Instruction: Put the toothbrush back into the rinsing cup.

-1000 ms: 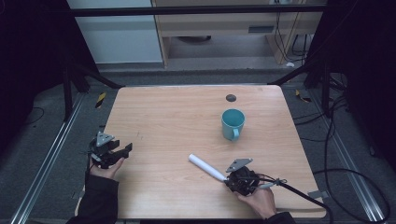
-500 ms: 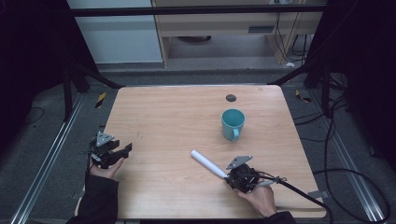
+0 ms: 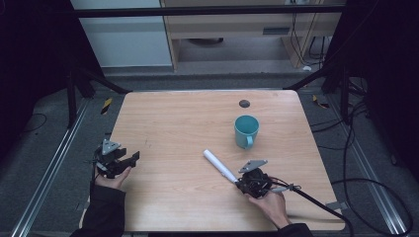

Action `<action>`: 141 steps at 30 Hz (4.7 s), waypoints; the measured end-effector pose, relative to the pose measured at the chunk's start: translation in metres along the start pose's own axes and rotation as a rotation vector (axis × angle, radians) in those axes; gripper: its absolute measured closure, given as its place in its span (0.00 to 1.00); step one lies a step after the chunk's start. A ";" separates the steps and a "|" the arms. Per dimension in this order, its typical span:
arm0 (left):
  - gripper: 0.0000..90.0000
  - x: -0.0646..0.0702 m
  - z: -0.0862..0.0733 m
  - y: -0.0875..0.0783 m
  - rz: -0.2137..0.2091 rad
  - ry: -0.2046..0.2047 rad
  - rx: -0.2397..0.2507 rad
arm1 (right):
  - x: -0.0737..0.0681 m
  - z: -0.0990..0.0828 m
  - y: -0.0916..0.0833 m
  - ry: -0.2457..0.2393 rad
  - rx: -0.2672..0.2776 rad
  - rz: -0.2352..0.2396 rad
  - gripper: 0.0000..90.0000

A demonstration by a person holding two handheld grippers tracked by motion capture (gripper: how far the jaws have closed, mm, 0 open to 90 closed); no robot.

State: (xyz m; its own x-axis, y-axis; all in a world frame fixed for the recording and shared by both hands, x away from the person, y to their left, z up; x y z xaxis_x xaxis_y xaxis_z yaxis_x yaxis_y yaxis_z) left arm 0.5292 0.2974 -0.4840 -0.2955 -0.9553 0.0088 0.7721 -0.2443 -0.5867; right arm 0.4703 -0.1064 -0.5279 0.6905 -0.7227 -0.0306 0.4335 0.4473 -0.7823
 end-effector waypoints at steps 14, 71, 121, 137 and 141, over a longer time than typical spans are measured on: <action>0.47 -0.001 0.000 -0.001 -0.001 -0.002 0.004 | 0.001 0.007 -0.004 0.011 0.057 0.010 0.82; 0.47 -0.002 0.000 -0.001 -0.001 -0.007 0.003 | -0.030 -0.005 0.002 -0.026 0.051 0.170 0.99; 0.47 -0.003 0.000 0.001 0.006 -0.002 0.002 | 0.008 0.105 0.059 -0.054 0.194 0.077 1.00; 0.47 -0.004 0.000 0.001 0.007 -0.003 0.003 | 0.005 0.102 0.073 -0.061 0.162 0.065 1.00; 0.47 -0.004 0.000 0.001 0.007 -0.002 0.002 | 0.008 0.101 0.074 -0.064 0.151 0.042 1.00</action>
State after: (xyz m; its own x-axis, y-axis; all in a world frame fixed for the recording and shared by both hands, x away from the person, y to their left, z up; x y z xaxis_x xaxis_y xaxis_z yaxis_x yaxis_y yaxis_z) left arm 0.5311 0.3006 -0.4848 -0.2891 -0.9573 0.0067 0.7754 -0.2383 -0.5848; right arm 0.5664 -0.0262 -0.5234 0.7435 -0.6685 -0.0181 0.4819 0.5543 -0.6786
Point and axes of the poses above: each handheld gripper's, and its own axes: y roughly forward along the jaws, z roughly out of its top, x roughly to its right, the point moved 6 cm from there along y, roughly forward along the jaws
